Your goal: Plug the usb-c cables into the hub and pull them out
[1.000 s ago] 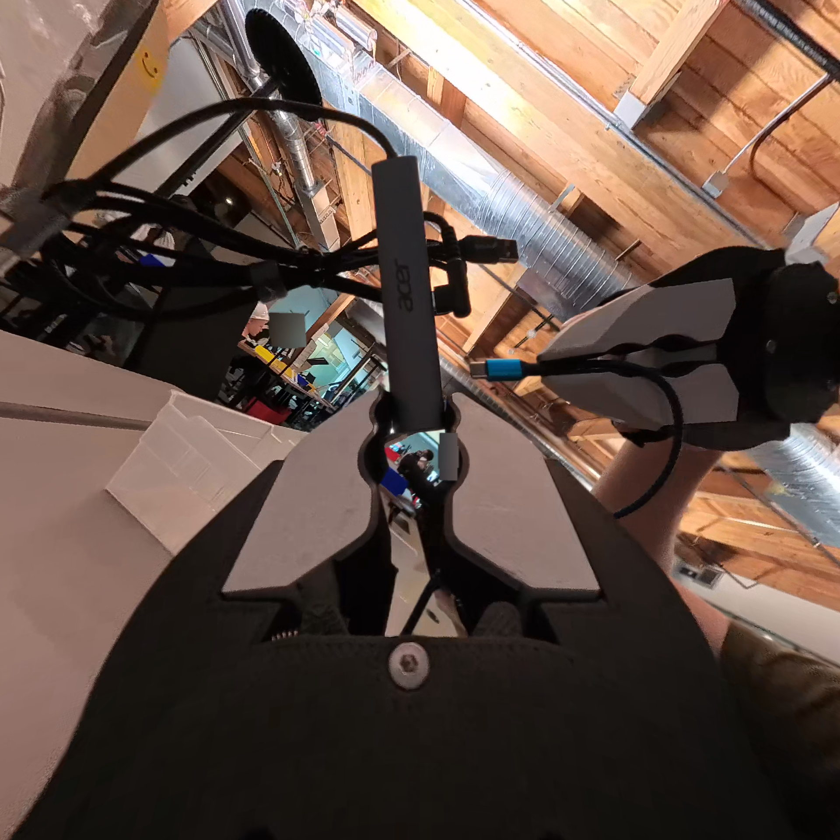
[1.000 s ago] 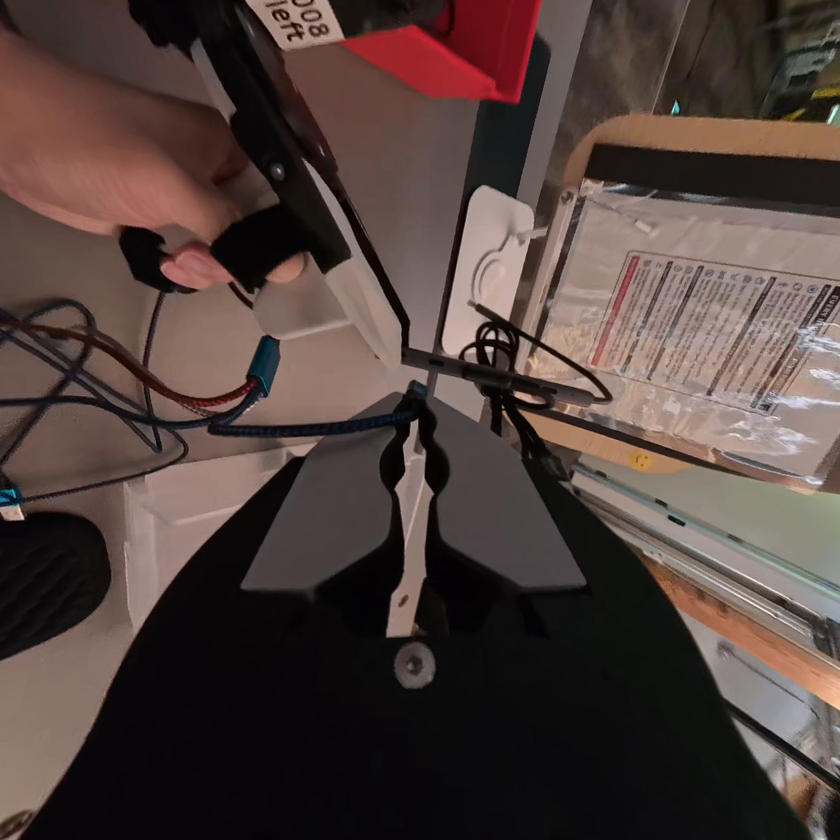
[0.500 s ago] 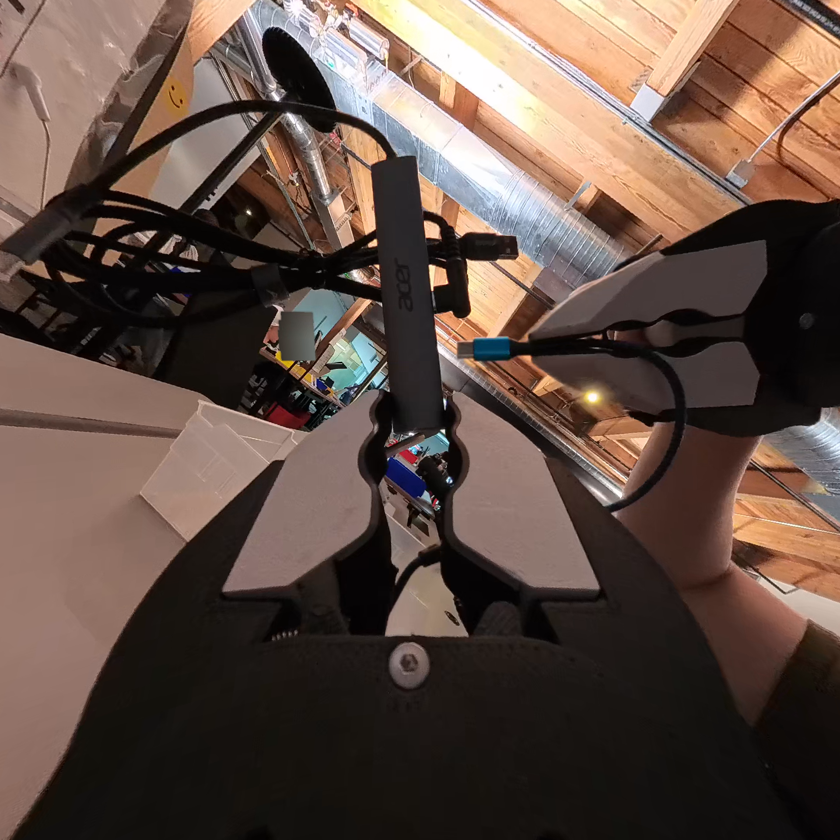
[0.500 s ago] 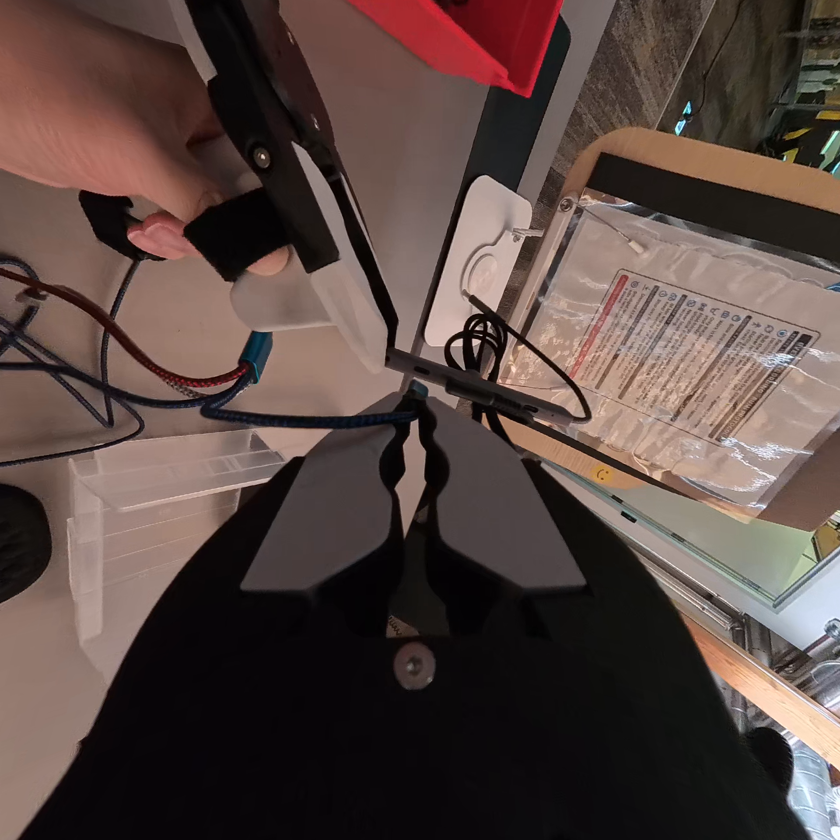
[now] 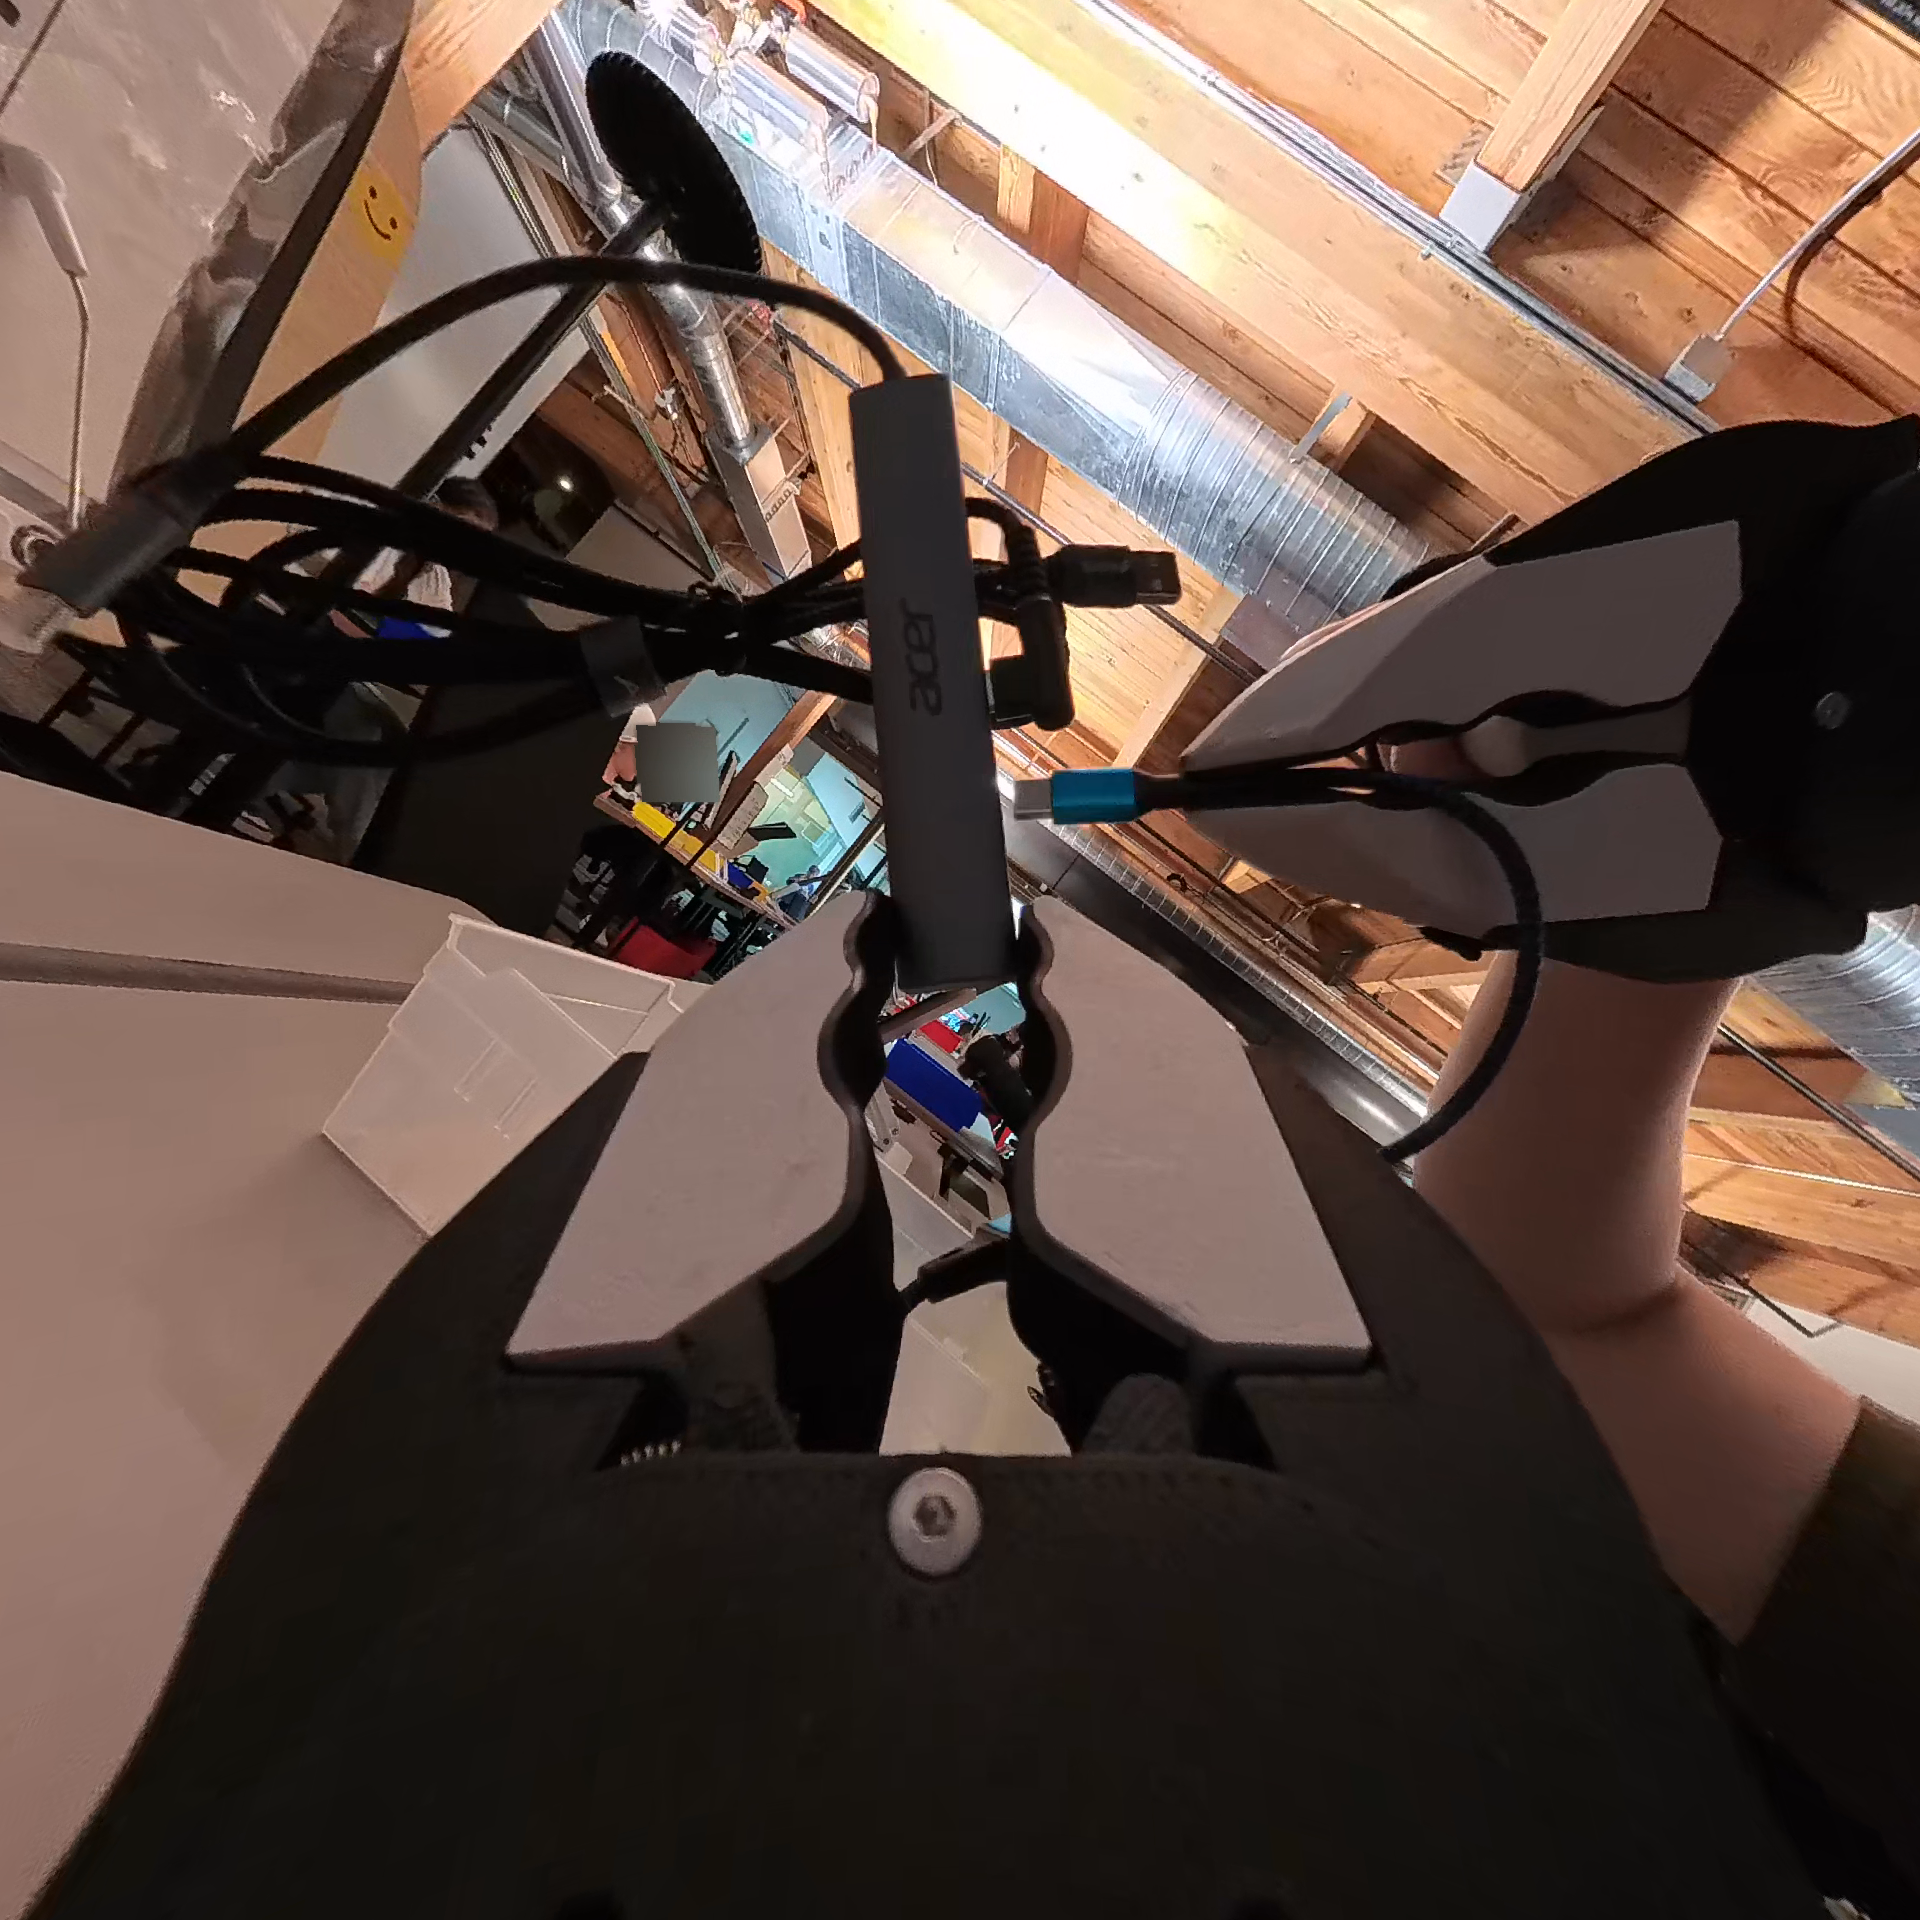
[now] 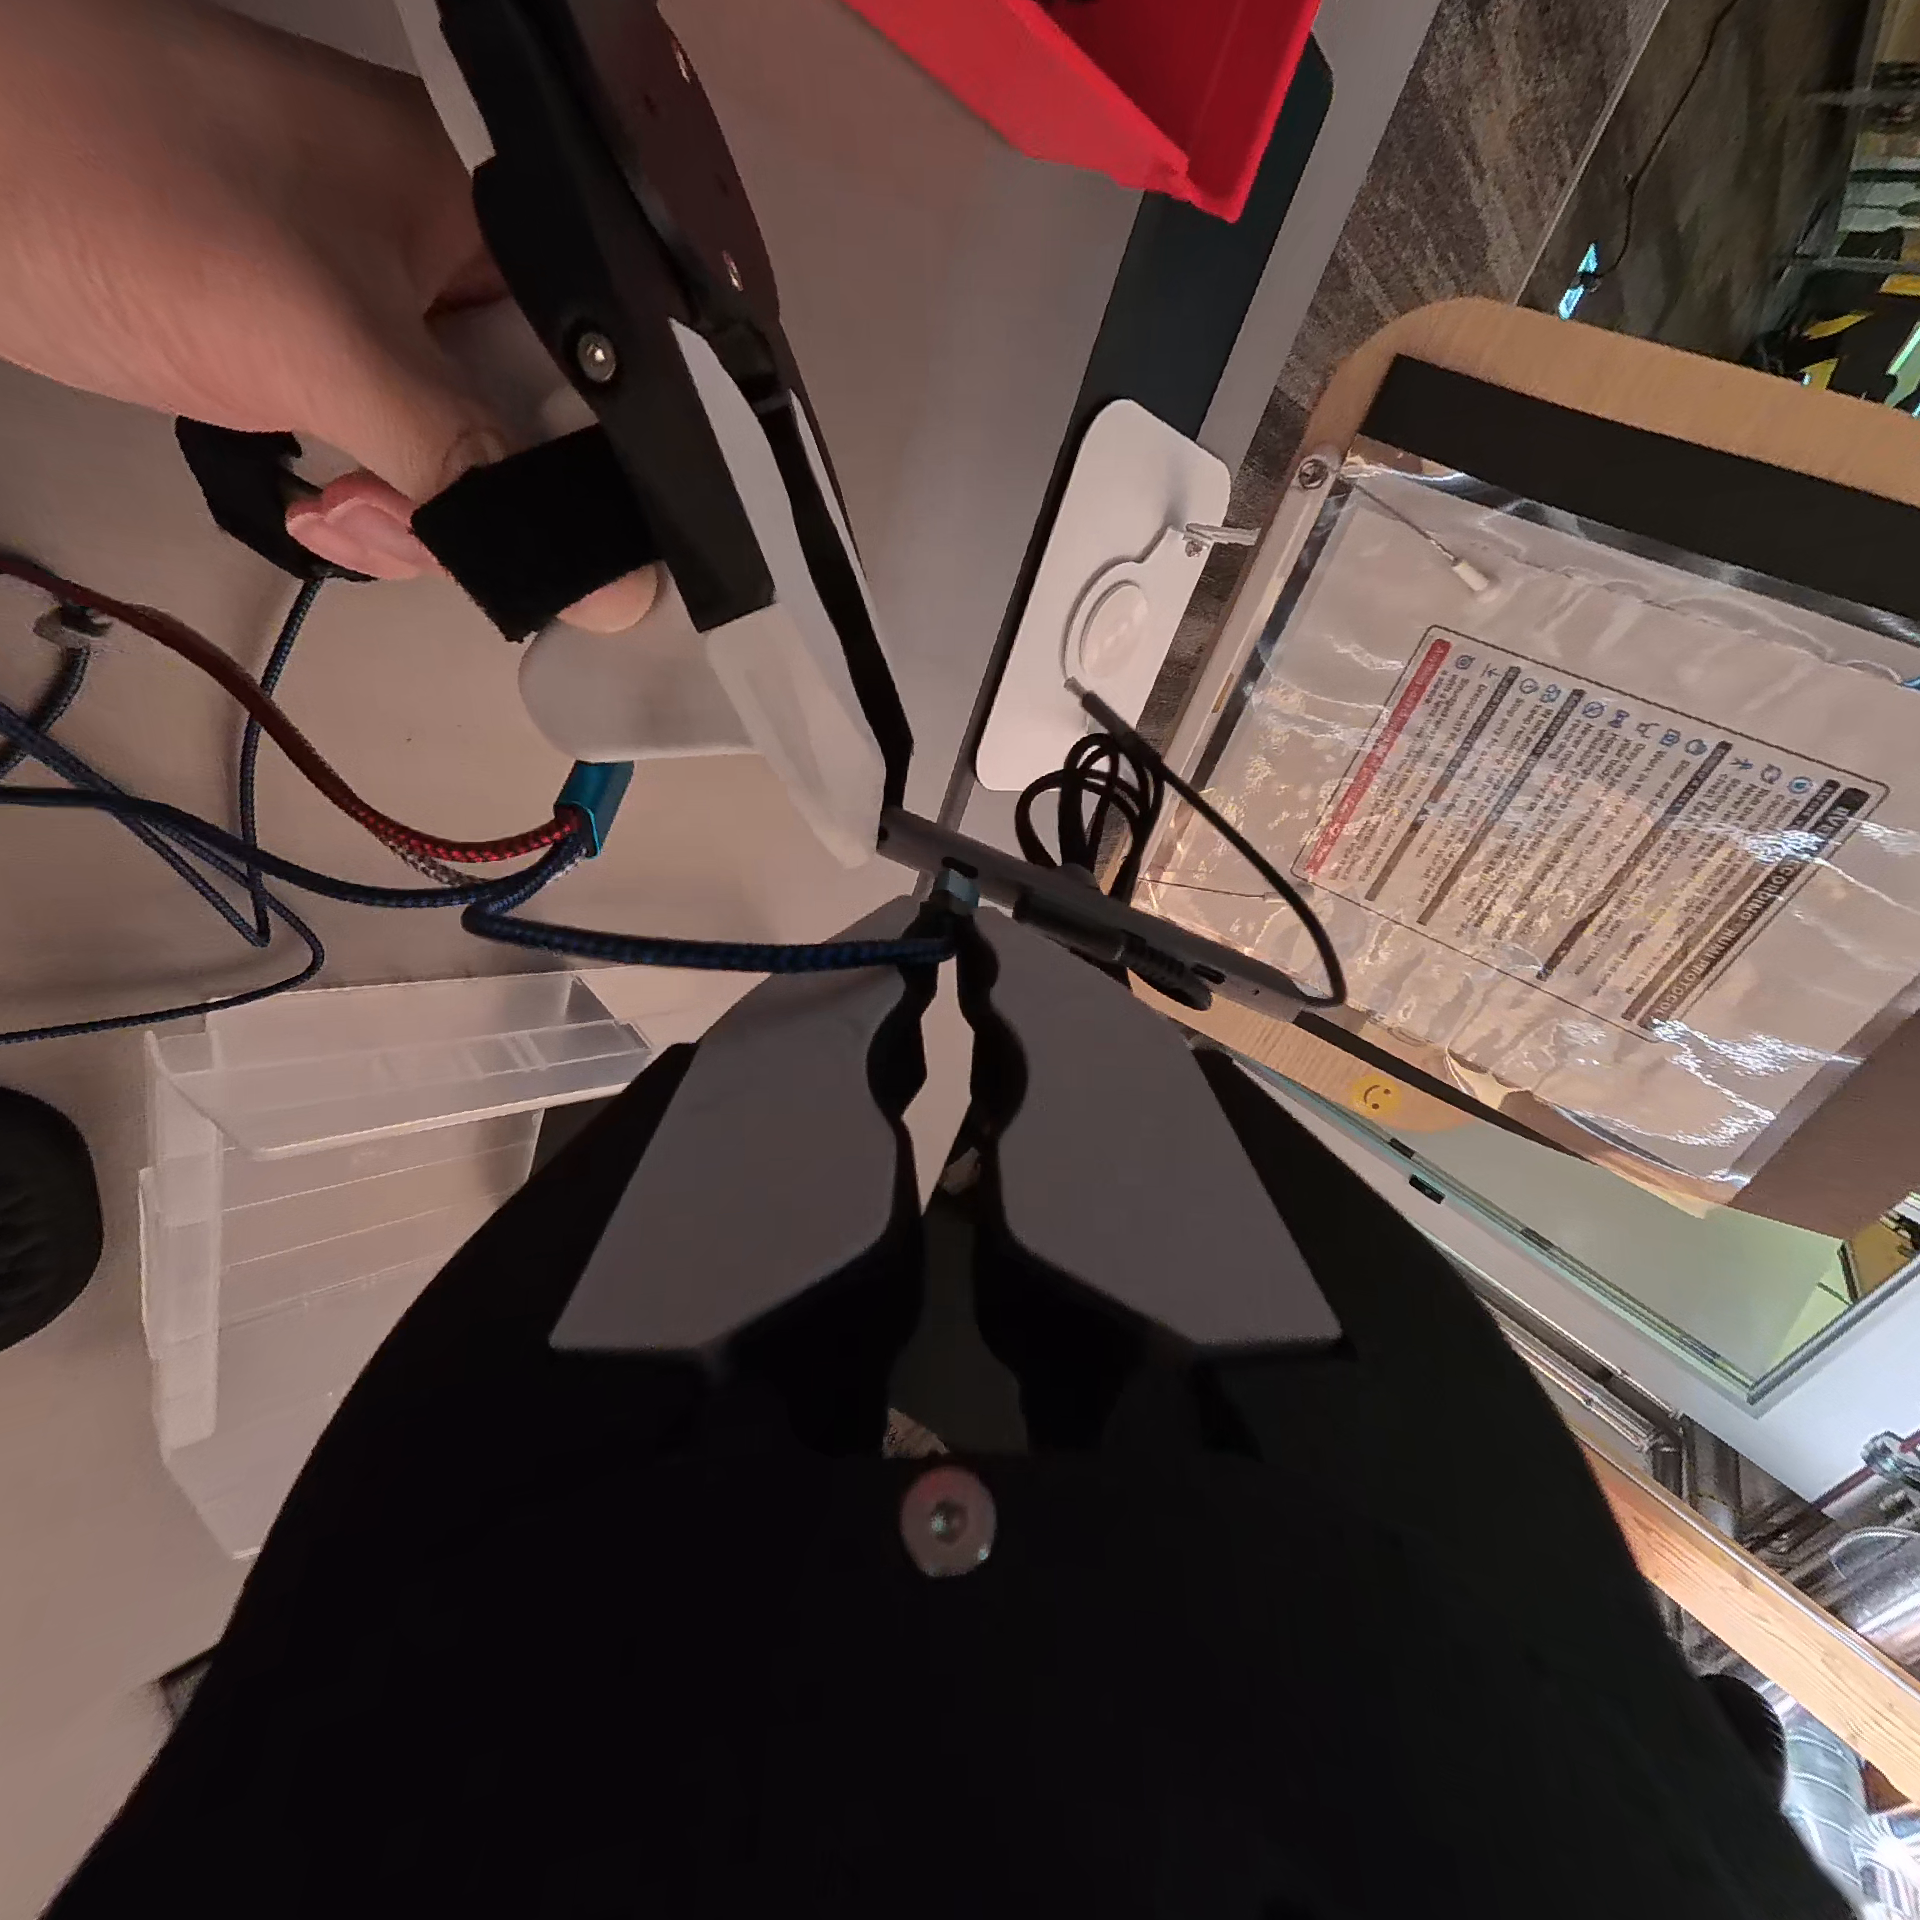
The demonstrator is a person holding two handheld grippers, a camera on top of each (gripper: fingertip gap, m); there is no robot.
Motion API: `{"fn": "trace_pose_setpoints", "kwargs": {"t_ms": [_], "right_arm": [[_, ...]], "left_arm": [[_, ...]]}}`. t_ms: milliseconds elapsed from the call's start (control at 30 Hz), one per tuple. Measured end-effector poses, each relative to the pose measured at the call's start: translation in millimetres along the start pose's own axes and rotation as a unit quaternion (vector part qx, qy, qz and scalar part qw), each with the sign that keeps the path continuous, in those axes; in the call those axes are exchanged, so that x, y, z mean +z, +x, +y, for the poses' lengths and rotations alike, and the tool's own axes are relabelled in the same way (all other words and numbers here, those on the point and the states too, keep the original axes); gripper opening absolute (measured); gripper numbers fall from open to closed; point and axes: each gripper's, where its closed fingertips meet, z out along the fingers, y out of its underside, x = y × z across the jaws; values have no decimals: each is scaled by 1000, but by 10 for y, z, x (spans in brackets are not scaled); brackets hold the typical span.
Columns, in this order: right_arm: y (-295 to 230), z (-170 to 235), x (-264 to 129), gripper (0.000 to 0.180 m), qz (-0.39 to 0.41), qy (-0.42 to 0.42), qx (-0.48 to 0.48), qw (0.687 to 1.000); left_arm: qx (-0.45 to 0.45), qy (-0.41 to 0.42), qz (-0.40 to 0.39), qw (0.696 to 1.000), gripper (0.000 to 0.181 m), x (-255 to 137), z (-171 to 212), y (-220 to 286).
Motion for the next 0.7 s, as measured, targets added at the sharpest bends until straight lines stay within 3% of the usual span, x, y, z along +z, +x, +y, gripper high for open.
{"fn": "trace_pose_setpoints", "kwargs": {"t_ms": [33,700], "right_arm": [[-3,1,0,4,1,0,1,1000],[-40,52,-8,4,-28,-15,-13,999]], "left_arm": [[2,-1,1,1000,22,4,4,9],[-26,3,16,1000,22,18,24,47]]}}
